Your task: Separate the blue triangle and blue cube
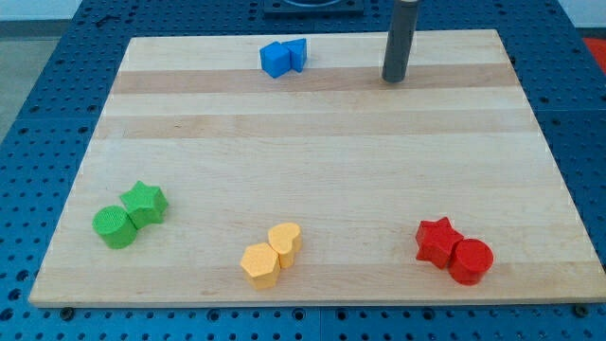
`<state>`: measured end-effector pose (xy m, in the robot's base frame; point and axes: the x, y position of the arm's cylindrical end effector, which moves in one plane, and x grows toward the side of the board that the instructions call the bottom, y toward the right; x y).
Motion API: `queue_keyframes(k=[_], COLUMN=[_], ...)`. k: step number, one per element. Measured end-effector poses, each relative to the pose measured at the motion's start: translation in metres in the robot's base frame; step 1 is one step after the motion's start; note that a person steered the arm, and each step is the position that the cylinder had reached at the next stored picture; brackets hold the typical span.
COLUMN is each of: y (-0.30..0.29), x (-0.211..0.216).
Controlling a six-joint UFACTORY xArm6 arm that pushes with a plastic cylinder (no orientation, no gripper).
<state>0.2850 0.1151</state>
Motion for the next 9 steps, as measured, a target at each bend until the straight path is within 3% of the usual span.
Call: queue_keyframes(k=[3, 7, 9], y=[-0.039, -0.167, -0.2], x=[-0.054, -0.034, -0.026])
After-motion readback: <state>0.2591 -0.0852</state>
